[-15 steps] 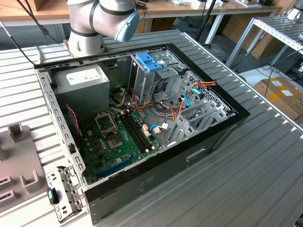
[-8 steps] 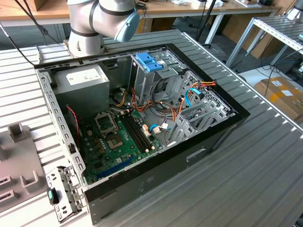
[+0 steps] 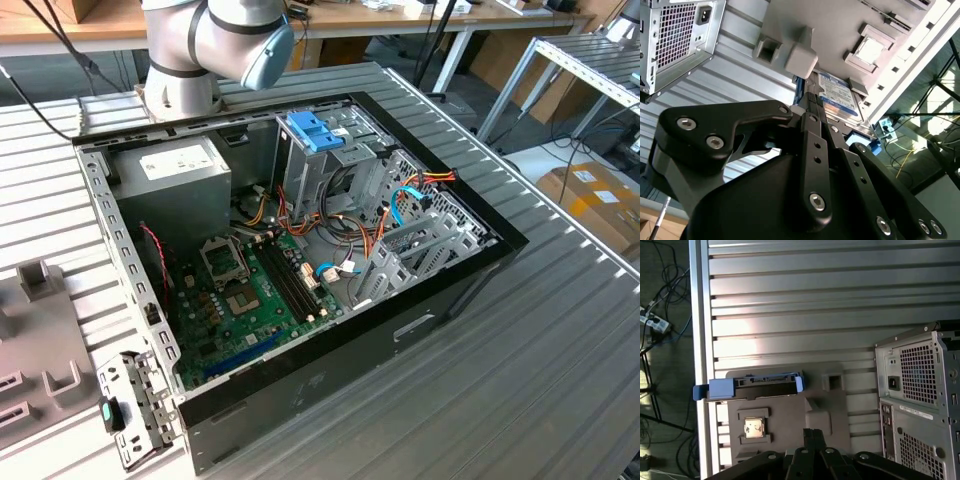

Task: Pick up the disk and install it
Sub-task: 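Reach for the disk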

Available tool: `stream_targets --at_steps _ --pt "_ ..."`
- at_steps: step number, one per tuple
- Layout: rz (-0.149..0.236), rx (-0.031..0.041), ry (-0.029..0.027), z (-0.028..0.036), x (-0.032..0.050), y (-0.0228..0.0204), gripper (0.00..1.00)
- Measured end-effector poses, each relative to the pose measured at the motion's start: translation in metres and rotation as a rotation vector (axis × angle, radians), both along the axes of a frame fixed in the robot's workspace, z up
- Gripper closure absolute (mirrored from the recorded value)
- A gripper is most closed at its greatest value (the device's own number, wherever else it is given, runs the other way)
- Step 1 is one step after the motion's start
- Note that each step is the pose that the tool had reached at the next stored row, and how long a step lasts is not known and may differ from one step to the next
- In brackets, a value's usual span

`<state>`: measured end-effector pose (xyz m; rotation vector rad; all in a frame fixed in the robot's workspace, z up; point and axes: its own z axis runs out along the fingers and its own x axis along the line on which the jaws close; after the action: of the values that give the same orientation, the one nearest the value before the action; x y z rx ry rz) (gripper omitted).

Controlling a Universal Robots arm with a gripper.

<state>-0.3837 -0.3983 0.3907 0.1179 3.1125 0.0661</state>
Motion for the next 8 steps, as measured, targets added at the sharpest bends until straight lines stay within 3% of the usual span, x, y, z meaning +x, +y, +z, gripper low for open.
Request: stream_targets --at_steps 8 --pt "0.0 0.0 0.0 -0.0001 -0.011 0.0 0.89"
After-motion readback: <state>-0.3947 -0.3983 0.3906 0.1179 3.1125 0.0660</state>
